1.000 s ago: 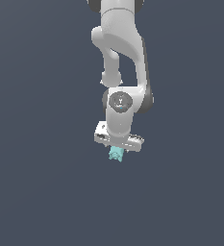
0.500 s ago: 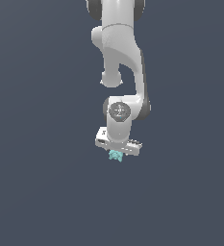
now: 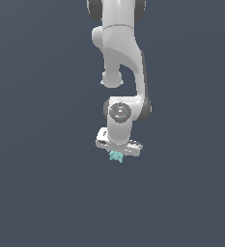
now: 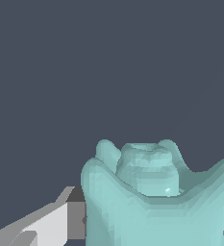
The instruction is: Pick up the object and move it to a goal position.
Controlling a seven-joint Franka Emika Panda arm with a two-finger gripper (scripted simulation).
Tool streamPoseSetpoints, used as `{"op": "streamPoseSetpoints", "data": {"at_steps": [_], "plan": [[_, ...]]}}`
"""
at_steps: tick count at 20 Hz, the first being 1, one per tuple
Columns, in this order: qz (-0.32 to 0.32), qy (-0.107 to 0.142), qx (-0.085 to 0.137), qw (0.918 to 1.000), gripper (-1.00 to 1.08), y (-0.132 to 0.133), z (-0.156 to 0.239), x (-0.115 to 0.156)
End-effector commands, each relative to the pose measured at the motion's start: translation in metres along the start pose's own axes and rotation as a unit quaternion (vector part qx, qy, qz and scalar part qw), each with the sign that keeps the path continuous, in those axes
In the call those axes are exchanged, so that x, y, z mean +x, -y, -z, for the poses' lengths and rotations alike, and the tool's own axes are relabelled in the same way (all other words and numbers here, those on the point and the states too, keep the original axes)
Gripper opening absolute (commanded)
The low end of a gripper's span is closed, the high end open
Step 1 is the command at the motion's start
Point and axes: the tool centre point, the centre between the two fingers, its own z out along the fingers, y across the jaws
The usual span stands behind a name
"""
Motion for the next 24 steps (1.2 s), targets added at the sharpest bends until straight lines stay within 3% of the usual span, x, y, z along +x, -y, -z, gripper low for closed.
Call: {"op": "streamPoseSetpoints", "data": {"at_steps": [1, 7, 13, 18, 24], "plan": [[0.000, 0.000, 0.000, 1.0000, -1.00, 0.000, 0.000, 0.000], [0.004, -0.007, 0.003, 1.0000, -1.00, 0.004, 0.013, 0.005], [0.020, -0.037, 0.015, 0.9990, -1.00, 0.021, 0.064, 0.024], [0.043, -0.081, 0.032, 0.9953, -1.00, 0.045, 0.142, 0.045], [0.081, -0.151, 0.061, 0.9833, -1.00, 0.080, 0.273, 0.062]]}}
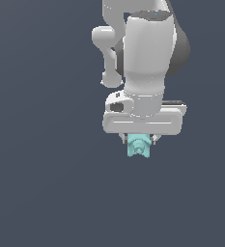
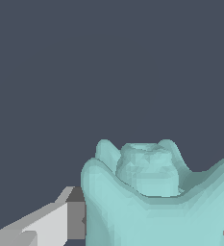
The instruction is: Pick up the object and move it to a goal position.
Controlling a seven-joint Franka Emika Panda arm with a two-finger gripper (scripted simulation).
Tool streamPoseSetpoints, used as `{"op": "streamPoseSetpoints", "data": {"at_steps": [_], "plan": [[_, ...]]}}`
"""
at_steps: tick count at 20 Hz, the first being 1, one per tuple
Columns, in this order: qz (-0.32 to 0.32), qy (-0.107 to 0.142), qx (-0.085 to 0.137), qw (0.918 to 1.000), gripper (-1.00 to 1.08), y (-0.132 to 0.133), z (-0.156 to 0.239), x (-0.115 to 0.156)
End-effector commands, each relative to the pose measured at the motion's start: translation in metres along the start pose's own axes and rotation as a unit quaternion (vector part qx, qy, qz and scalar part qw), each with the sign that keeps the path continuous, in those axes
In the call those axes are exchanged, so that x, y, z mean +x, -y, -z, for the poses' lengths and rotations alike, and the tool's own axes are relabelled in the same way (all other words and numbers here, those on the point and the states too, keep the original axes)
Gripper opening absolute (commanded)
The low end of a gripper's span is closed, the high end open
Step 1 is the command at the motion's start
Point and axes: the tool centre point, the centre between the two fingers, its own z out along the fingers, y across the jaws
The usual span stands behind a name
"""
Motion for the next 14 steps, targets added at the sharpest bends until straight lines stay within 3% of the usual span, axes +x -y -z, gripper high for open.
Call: {"op": "streamPoseSetpoints", "data": {"at_steps": [1, 8, 14], "plan": [[0.016, -0.029, 0.012, 0.9994, -1.00, 0.017, 0.049, 0.019], [0.047, -0.087, 0.037, 0.9944, -1.00, 0.050, 0.154, 0.048], [0.058, -0.108, 0.046, 0.9914, -1.00, 0.060, 0.191, 0.056]]}}
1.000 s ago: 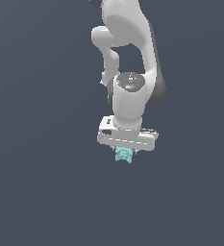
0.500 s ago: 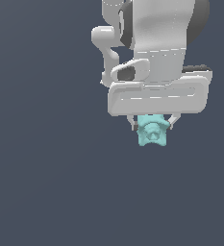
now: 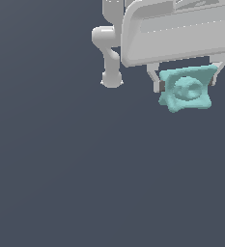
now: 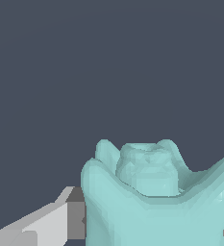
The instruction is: Pick up the object and move it to a goal position.
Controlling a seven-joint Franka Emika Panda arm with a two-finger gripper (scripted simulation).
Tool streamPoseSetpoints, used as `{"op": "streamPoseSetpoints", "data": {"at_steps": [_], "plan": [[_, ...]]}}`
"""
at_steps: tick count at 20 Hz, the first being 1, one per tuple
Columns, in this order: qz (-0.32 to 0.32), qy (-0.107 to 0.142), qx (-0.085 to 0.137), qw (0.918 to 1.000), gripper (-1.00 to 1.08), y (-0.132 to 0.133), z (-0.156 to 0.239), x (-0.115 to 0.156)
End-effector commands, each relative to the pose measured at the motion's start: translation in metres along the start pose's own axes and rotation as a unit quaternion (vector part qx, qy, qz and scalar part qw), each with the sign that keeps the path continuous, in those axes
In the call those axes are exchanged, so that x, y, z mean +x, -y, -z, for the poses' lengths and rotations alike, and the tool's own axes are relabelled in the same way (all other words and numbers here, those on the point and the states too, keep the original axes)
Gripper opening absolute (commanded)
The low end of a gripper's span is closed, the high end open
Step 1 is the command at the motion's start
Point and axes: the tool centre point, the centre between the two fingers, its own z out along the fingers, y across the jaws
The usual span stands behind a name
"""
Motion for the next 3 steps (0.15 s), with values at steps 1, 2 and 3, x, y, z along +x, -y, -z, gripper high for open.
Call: {"op": "streamPoseSetpoints", "data": {"at_steps": [1, 2, 3], "plan": [[0.002, -0.003, 0.002, 1.0000, -1.00, 0.0021, 0.0059, 0.0029], [0.002, -0.003, 0.002, 1.0000, -1.00, 0.0020, 0.0055, 0.0029], [0.002, -0.003, 0.002, 1.0000, -1.00, 0.0019, 0.0052, 0.0027]]}}
